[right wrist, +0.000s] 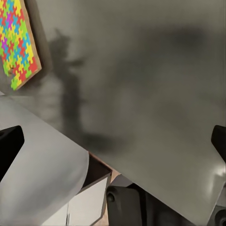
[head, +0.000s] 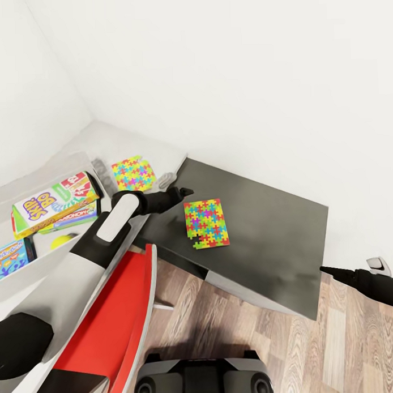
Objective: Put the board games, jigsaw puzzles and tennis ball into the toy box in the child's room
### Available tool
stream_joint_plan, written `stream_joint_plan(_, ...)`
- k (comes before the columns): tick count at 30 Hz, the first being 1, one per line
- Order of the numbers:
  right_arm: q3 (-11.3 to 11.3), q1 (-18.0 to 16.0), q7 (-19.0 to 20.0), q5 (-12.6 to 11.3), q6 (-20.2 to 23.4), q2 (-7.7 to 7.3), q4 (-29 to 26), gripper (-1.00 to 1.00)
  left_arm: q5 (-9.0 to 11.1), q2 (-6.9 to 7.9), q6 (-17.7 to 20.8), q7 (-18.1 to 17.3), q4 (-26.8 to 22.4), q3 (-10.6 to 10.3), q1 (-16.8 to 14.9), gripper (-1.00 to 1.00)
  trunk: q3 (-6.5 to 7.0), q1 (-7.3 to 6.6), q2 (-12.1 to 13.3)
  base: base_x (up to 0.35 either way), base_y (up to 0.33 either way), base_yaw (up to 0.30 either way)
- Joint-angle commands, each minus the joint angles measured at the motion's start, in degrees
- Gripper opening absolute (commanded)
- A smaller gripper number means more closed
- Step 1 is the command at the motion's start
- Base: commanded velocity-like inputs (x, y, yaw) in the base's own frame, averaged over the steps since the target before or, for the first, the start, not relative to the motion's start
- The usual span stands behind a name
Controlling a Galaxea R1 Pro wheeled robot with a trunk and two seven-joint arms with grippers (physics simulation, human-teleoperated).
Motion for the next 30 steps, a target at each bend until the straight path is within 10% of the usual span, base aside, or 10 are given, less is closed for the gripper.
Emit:
stream_joint_plan(1, -0.07, -0.04, 0.55, 0.49, 0.22, -0.01, 0.00, 1.00, 0.59, 0.02, -0.06, 0.53, -0.07, -0.14, -0.06, 1.00, -0.15, 0.03, -0.10, 0.000, 0.000, 0.000)
stream_joint_plan(30, -0.11, -0.03, 0.61, 0.49, 0.31, -0.05, -0.09, 1.00, 0.48, -0.05, -0.11, 0.64, -0.07, -0.13, -0.01, 1.00, -2.78, 0.03, -0.10, 0.000, 0.000, 0.000)
